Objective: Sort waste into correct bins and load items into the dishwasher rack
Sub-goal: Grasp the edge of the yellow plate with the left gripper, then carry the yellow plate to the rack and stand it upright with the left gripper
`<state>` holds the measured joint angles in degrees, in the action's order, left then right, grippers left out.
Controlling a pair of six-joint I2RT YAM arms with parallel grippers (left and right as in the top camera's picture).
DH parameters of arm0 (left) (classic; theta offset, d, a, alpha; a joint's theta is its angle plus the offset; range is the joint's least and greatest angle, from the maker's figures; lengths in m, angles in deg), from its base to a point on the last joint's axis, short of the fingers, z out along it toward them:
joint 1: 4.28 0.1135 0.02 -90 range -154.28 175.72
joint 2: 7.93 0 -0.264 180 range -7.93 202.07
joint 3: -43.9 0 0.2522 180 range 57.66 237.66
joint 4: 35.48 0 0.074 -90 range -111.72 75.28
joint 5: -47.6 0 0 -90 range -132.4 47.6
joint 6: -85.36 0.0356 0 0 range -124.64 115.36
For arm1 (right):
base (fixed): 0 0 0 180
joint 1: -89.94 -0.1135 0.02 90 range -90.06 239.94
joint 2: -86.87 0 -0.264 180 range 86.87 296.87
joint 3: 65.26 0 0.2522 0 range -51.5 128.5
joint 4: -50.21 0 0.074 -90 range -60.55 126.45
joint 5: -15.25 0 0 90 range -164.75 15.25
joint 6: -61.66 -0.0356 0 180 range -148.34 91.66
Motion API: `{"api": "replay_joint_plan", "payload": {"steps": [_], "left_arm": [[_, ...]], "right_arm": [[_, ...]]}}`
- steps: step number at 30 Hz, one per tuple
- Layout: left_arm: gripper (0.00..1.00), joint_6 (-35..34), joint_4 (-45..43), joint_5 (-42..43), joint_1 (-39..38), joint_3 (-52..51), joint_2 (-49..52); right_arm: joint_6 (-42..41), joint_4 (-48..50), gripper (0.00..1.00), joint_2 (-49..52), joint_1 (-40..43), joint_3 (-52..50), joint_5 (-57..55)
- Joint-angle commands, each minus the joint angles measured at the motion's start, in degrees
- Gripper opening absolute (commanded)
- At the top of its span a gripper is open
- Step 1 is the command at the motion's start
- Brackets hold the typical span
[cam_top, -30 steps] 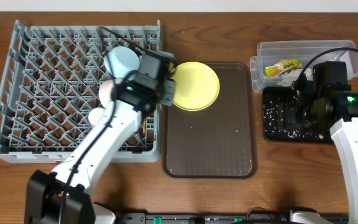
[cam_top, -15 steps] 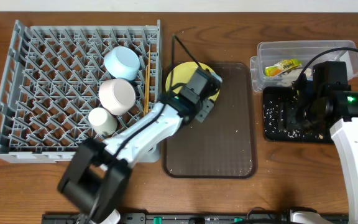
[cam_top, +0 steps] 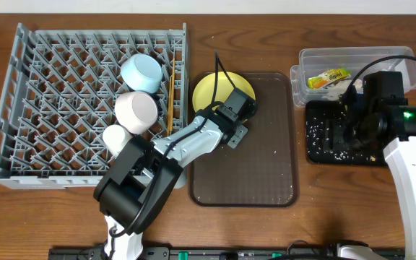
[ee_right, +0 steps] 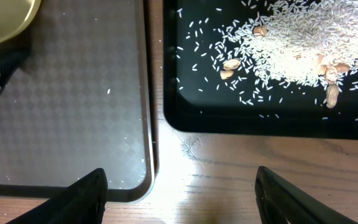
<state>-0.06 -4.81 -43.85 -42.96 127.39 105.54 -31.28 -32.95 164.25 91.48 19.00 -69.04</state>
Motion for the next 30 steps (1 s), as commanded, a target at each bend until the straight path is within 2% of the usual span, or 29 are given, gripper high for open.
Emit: {"api": "replay_joint_plan", "payload": {"steps": [1,3,6,7,14,21,27,30], "left_arm": [[0.41,0.74,1.03,0.02,0.07,-0.24,1.20],[0.24,0.74,1.40,0.02,-0.33,-0.22,1.11],[0.08,0.74,1.86,0.02,-1.18,-0.22,0.68],[0.06,0.76,2.05,0.02,-1.60,-0.22,0.37],[0.06,0.76,2.32,0.00,-5.35,-0.11,-5.35],[0.06,0.57,3.63,-0.02,-5.97,-0.11,-17.09],[0.06,-9.35,5.11,0.09,-1.88,-0.11,-27.39],[0.06,-11.93,5.27,6.84,2.10,-0.11,-30.60]], "right_arm": [[0.42,-0.13,0.74,-0.63,-0.07,0.66,-0.31],[0.42,-0.17,0.74,-0.63,-0.07,0.66,-0.31],[0.44,-0.22,0.74,-0.63,-0.07,0.66,-0.33],[0.44,-0.22,0.74,-0.63,-0.07,0.66,-0.33],[0.46,-0.33,0.74,-0.63,-0.07,0.66,-0.35],[0.46,-0.50,0.74,-0.63,-0.07,0.66,-0.33],[0.44,-0.63,0.74,-0.63,-0.07,0.66,-0.33],[0.44,-0.70,0.74,-0.63,-0.07,0.66,-0.33]]}}
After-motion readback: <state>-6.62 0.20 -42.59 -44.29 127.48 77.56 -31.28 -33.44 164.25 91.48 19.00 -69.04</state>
